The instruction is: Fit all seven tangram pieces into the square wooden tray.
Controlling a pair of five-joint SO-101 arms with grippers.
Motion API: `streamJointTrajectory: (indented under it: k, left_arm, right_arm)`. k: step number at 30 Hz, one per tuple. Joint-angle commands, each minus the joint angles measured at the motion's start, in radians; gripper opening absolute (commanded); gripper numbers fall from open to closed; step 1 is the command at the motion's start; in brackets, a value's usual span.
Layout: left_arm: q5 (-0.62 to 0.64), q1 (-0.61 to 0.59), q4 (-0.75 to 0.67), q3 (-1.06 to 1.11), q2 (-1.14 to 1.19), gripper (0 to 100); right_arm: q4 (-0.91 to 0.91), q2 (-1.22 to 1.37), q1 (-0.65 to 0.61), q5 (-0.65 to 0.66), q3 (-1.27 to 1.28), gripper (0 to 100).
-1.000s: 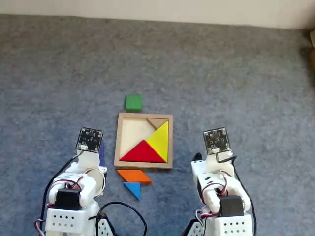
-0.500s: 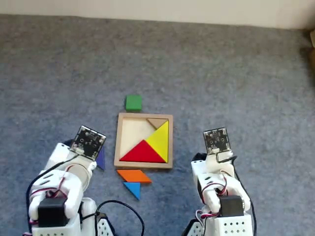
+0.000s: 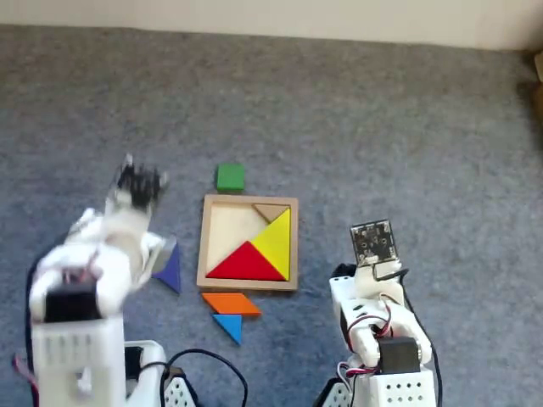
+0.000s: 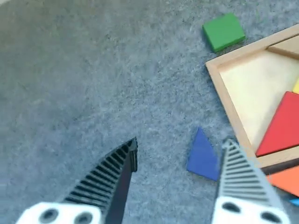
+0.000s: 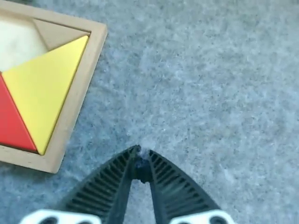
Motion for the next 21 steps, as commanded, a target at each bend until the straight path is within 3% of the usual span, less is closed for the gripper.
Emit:
streamJointTrajectory:
  k: [1, 13, 21]
  left_arm:
    - [0.081, 0.065, -0.015, -0.222, 0.315, 32]
    - [0.347, 0.185, -0.023, -0.776, 1.044, 32]
    - [0.422, 0.237, -0.02, -1.09, 1.426, 32]
  right_arm:
    - [0.001, -0.019, 0.016, -0.005, 0.102, 0.4]
    - [-0.001, -0.019, 0.016, -0.006, 0.102, 0.4]
    - [-0.001, -0.019, 0.016, -0.006, 0.102, 0.4]
